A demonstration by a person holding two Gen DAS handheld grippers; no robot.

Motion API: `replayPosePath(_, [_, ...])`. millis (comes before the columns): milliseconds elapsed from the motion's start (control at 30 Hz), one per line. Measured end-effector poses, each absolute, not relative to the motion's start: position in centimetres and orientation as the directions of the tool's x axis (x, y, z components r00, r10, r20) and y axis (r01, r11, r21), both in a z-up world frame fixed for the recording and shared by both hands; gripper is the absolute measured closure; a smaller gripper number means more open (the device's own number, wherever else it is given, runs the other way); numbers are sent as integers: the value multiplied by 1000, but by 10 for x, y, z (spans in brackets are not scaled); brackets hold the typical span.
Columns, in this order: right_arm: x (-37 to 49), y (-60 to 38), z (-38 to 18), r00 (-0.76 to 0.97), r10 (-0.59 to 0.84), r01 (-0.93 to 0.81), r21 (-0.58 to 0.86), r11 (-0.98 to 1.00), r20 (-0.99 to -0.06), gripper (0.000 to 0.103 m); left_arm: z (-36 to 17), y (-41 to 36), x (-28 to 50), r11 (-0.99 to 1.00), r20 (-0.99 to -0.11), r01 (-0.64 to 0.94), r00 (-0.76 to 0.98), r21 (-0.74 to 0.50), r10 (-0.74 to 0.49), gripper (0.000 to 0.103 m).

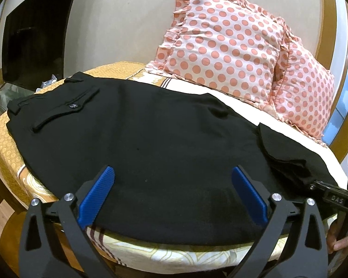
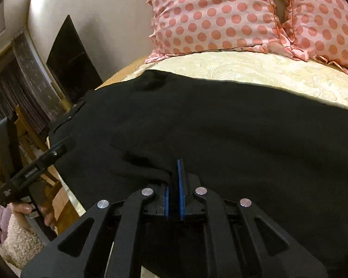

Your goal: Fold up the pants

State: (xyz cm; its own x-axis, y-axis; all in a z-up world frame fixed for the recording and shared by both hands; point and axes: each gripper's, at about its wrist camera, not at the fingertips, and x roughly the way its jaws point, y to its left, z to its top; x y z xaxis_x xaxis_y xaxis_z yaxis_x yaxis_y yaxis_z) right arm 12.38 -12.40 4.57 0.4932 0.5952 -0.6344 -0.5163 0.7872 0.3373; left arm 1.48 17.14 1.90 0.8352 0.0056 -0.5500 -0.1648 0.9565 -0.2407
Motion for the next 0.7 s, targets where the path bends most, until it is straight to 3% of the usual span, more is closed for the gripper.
replayPosePath(100, [125, -117, 57, 539, 578, -518, 299, 801, -613, 97, 18, 170, 14, 958, -547, -164, 837, -236, 8, 2])
replayPosePath(200, [116, -96, 52, 546, 520, -554, 182, 812, -657, 93, 20, 172, 12, 954, -544, -163, 839, -252, -1, 2])
replayPosePath(267, [104, -83, 50, 537, 504, -602, 112, 791, -676, 69, 26, 184, 4, 933, -526, -160, 850, -322, -36, 2])
replayPosePath(300, [97, -80, 52, 493, 542, -652, 124, 748, -680, 43, 30, 193, -2, 920, -511, -171, 859, -352, -36, 2])
replayPosePath(333, [93, -80, 53, 459, 581, -678, 157, 718, -673, 36, 34, 202, -8, 908, -497, -190, 868, -372, -22, 2])
replayPosePath(500, [93, -100, 71, 533, 629, -659, 188, 728, -567, 36, 46, 258, -33, 828, -470, -360, 872, -431, 135, 2])
replayPosePath(633, [121, -110, 51, 546, 529, -560, 187, 807, -650, 36, 43, 308, -39, 725, -507, -481, 836, -493, 211, 3])
replayPosePath(700, [124, -116, 43, 538, 538, -547, 217, 808, -649, 36, 37, 330, -33, 681, -536, -510, 820, -524, 202, 4])
